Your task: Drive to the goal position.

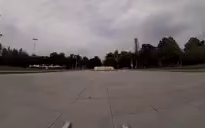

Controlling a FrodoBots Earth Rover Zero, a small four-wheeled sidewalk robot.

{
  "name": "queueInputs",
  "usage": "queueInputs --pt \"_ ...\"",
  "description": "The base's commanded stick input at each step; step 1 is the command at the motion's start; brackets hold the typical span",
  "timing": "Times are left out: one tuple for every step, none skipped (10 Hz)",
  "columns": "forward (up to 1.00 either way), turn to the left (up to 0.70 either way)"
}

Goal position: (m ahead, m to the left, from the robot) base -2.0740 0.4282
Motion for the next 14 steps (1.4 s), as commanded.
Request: queueInputs --pt "0.7 0.0" --pt "0.7 0.0" --pt "0.7 0.0" --pt "0.7 0.0" --pt "0.7 0.0" --pt "0.7 0.0" --pt "0.7 0.0" --pt "0.7 0.0" --pt "0.7 0.0" --pt "0.7 0.0" --pt "0.7 0.0" --pt "0.7 0.0" --pt "0.7 0.0" --pt "0.7 0.0"
